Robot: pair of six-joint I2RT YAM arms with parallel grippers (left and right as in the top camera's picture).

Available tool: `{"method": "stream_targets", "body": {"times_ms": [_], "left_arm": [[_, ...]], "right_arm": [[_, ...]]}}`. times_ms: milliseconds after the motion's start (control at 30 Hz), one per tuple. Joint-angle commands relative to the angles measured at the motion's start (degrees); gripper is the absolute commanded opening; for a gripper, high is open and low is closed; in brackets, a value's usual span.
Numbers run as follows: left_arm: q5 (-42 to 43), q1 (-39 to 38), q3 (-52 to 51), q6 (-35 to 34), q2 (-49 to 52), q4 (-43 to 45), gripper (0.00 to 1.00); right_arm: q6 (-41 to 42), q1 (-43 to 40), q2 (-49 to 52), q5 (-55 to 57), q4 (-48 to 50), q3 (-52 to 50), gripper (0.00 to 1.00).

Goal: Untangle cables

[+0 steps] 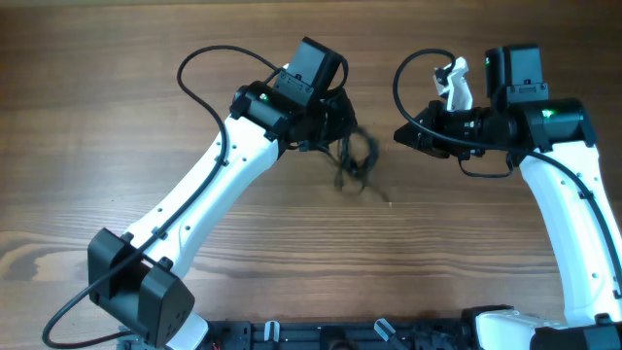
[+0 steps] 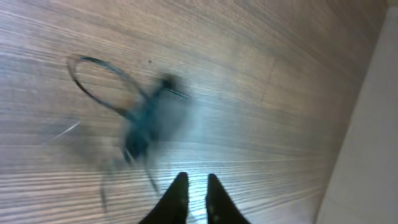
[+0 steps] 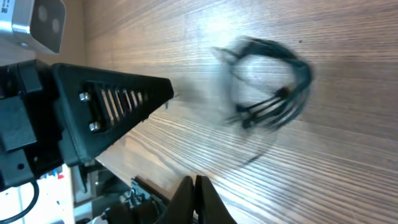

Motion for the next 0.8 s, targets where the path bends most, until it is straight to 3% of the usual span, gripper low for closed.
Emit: {"method": "stream_targets", "body": {"times_ms": [0,33,67,200,300,433,467,600,700,767], "left_arm": [[-1.86,0.37,0.48,0.50,-1.62,-0.02,0.11],[-1.86,0.37,0.48,0.50,-1.62,-0.02,0.11],[-1.86,0.37,0.48,0.50,-1.62,-0.04,0.11],[-2.75,0.37,0.48,0.52,-1.60,-0.22,0.19],[-10.03,0.35,0.48,0.52,-1.46,-2.75,0.24],[-17.79,0.37,0.48,0.55,0.70,-6.32,0.34],[-17.70,0.37,0.46,0.57,1.62,-6.34,0.39],[-17.49,0.04,0.46,0.50,6.80,-5.97,0.43],[-17.49,-0.02,0.46,0.50,10.54,-4.63,0.54],[-17.49,0.00,0.46,0.48,12.31,-3.34,0.56]], "right_arm": [[-0.09,0.20,0.37,-1.90,0.11,0.63,0.04],[-0.02,0.20,0.39,-1.51,0.13,0.63,0.05],[0.00,0.20,0.39,-0.98,0.11,0.63,0.12],[0.02,0.20,0.39,1.92,-0.22,0.61,0.54],[0.00,0.20,0.39,2.14,-0.50,0.28,0.61],[0.07,0.20,0.39,2.14,-0.24,-0.44,0.87],[0.07,0.20,0.42,2.14,-0.07,-0.59,0.91],[2.51,0.20,0.50,2.36,0.72,-0.90,0.99],[4.96,0.20,0.50,2.56,0.70,-0.90,1.00],[6.51,0.17,0.50,3.52,0.70,-0.90,1.00]]}}
